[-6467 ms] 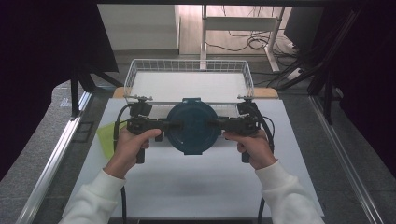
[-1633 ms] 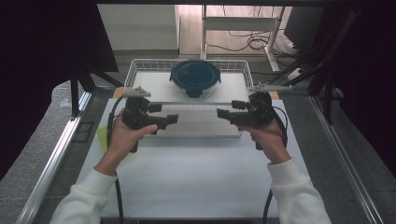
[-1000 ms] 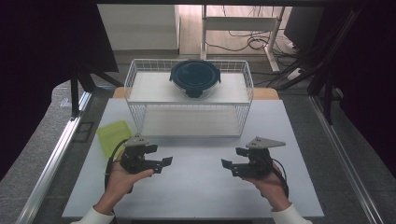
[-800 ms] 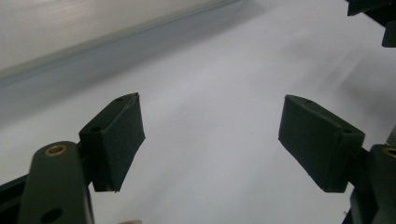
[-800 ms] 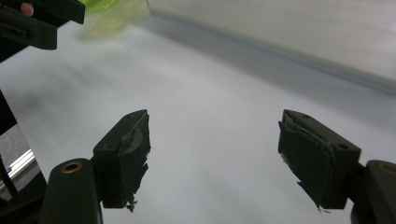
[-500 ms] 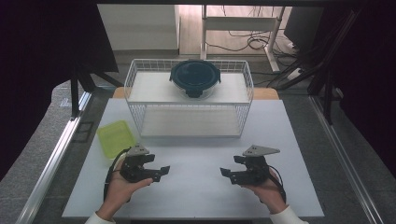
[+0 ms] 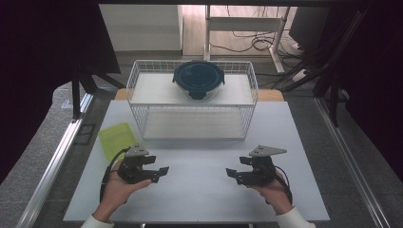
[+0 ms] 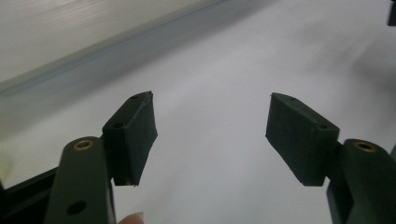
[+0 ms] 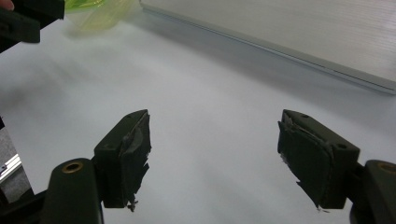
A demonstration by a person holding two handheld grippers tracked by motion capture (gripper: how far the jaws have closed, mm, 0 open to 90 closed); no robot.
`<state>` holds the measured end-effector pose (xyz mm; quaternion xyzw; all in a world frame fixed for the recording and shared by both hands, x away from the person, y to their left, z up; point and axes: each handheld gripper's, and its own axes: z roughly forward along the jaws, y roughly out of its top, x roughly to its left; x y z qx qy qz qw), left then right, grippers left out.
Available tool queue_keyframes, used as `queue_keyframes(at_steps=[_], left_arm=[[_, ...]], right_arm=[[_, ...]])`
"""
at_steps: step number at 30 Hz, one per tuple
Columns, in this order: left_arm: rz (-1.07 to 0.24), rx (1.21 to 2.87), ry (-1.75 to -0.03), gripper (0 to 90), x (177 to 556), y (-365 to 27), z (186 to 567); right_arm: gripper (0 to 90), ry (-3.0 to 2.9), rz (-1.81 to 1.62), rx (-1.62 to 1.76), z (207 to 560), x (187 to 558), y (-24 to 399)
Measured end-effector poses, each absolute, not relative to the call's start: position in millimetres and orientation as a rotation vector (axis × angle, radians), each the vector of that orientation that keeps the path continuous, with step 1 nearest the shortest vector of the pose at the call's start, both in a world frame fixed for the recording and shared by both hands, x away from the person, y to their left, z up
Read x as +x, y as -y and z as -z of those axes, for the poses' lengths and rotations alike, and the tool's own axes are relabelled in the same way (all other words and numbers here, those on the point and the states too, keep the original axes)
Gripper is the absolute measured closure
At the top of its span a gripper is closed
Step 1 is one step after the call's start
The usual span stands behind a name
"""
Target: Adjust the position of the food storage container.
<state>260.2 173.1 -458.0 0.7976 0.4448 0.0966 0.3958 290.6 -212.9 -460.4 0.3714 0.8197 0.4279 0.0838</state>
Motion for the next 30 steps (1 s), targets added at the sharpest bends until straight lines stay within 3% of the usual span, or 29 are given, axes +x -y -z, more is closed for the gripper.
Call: queue_keyframes(at_steps=[8,17,30], left_arm=[[-0.335,2.094,-1.156,46.3,274,-184,436],[-0.436,2.125,-1.244,58.4,304,-227,421],[-0.458,2.078,-1.450,80.7,347,-287,422]], right_arm=[[25.4,-2.436,-1.264,1.115,462,274,227],[25.6,-2.426,-1.265,1.131,463,277,232],[25.7,-2.446,-1.228,1.151,472,282,229]])
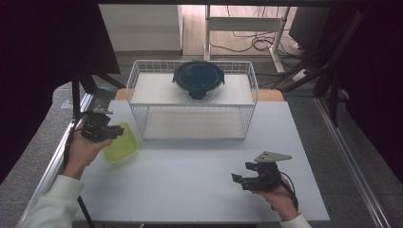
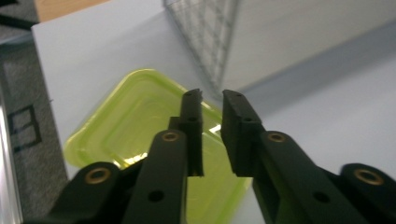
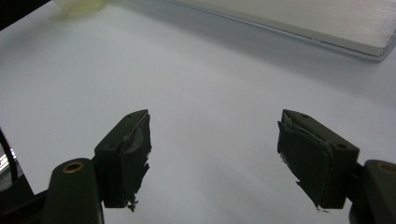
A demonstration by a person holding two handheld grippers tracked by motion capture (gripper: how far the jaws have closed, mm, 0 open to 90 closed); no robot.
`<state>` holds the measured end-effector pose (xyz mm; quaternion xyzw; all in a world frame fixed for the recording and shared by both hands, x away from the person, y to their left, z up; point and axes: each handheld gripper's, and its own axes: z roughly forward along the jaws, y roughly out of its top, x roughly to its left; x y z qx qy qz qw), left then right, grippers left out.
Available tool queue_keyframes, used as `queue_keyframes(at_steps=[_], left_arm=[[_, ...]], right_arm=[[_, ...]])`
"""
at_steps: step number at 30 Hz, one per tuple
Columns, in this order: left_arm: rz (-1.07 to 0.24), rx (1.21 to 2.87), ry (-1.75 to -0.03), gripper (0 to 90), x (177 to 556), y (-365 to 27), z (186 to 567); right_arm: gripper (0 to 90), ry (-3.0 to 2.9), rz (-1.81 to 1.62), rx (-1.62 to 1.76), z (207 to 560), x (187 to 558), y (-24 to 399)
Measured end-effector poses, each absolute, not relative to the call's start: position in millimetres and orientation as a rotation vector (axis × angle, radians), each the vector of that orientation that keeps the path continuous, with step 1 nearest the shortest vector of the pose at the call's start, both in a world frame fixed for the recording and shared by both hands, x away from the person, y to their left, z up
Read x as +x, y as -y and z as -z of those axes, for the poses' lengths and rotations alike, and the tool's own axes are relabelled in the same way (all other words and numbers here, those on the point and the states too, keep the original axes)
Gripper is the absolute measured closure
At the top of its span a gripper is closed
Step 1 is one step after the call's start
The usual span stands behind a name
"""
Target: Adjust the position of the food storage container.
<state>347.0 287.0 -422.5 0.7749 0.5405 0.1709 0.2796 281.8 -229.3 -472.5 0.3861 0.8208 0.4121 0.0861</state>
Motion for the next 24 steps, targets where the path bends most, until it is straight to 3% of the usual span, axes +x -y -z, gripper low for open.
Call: queue_keyframes(at_steps=[5,11,20,24], left_arm=[[-0.392,2.085,-1.524,89.7,370,-304,431],[-0.369,2.090,-1.570,90.0,389,-317,442],[-0.505,2.119,-1.639,90.0,425,-341,466],[-0.475,2.151,-1.662,90.0,437,-348,475]], right_arm=[[26.8,-2.434,-1.223,1.158,474,283,230],[26.9,-2.431,-1.238,1.183,475,284,231],[26.9,-2.431,-1.232,1.187,478,285,231],[27.2,-2.407,-1.226,1.204,478,284,232]])
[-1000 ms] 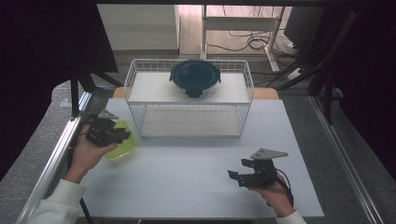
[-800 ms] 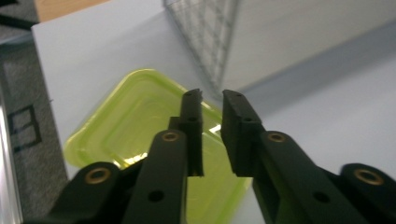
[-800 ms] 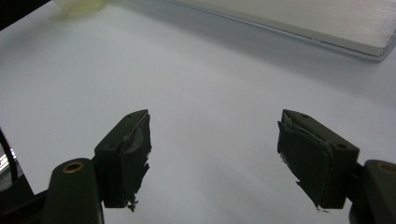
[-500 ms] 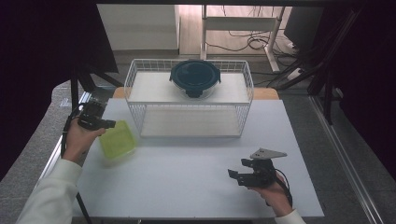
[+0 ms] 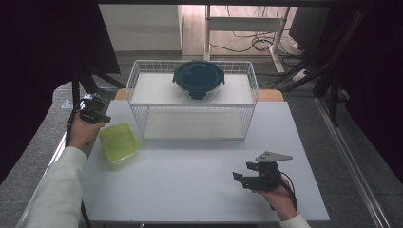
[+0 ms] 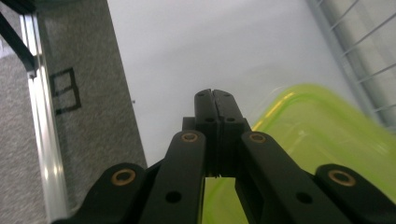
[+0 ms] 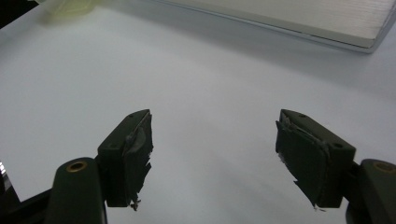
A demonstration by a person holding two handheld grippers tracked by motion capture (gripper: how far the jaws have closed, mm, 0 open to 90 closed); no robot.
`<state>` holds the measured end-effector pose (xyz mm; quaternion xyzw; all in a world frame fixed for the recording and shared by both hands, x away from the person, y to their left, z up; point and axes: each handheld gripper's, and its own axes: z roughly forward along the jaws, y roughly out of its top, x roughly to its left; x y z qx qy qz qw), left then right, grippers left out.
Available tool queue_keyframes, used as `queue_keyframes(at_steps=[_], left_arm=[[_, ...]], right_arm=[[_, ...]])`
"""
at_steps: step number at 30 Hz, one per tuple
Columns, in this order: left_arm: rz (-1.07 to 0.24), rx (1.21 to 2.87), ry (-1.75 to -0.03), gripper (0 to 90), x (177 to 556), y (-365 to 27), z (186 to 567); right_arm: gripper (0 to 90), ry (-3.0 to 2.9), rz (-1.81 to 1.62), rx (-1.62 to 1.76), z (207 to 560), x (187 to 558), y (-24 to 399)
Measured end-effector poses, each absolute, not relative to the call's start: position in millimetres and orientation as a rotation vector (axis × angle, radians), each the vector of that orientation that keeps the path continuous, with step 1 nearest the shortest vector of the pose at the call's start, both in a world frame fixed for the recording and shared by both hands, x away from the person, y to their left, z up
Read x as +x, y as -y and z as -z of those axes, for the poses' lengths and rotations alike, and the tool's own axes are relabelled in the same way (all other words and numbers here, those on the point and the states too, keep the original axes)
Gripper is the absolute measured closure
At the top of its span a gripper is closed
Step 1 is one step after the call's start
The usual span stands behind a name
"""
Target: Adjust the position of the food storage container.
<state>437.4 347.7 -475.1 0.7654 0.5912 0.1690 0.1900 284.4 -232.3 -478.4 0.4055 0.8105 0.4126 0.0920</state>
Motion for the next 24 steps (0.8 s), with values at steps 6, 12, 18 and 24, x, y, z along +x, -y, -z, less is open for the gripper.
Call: queue_keyframes(at_steps=[6,12,18,24], left_arm=[[-0.465,2.195,-1.667,90.0,444,-348,485],[-0.451,2.233,-1.670,90.0,444,-347,488],[-0.456,2.253,-1.674,90.0,439,-350,487],[-0.429,2.263,-1.653,90.0,435,-351,487]], right_arm=[[27.2,-2.408,-1.215,1.219,481,285,232],[27.3,-2.407,-1.256,1.242,480,284,232],[27.3,-2.407,-1.251,1.237,479,284,232],[27.4,-2.408,-1.249,1.238,480,285,232]])
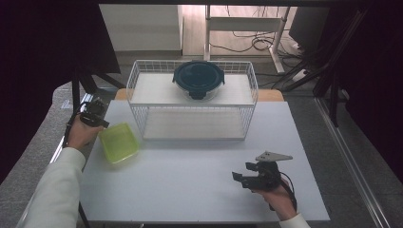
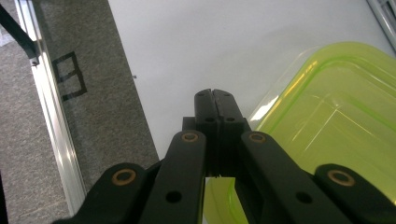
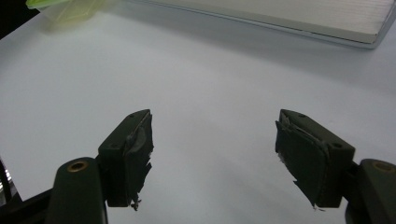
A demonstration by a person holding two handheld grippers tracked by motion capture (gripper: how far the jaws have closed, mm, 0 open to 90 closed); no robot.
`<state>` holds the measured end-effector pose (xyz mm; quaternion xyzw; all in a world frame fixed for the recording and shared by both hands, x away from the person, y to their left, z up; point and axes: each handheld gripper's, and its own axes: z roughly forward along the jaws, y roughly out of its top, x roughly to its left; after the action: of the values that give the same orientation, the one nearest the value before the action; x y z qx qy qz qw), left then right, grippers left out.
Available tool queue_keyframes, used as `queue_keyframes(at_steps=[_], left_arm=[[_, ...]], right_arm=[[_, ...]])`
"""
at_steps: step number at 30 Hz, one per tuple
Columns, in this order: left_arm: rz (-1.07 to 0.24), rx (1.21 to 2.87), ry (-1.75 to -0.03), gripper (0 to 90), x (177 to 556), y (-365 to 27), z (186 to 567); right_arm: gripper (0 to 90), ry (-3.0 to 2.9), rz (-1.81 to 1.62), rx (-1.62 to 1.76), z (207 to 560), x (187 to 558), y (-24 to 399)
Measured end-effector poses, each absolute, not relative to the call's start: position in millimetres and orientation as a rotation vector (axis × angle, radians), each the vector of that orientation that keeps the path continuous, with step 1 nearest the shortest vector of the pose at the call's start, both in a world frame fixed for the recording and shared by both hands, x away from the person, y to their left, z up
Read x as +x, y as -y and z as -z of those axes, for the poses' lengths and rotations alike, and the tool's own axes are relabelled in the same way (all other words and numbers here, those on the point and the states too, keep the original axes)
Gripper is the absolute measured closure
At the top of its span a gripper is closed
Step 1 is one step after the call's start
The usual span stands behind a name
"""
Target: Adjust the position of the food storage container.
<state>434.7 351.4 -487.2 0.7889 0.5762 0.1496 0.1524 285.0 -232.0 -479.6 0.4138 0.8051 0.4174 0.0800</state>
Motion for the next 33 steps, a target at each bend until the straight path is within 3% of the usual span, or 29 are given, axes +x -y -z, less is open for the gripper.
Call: queue_keyframes(at_steps=[18,33], left_arm=[[-0.338,2.322,-1.529,90.0,382,-330,491],[-0.260,2.324,-1.447,90.0,338,-288,492]], right_arm=[[27.4,-2.415,-1.252,1.230,478,283,227],[27.5,-2.417,-1.261,1.220,477,281,225]])
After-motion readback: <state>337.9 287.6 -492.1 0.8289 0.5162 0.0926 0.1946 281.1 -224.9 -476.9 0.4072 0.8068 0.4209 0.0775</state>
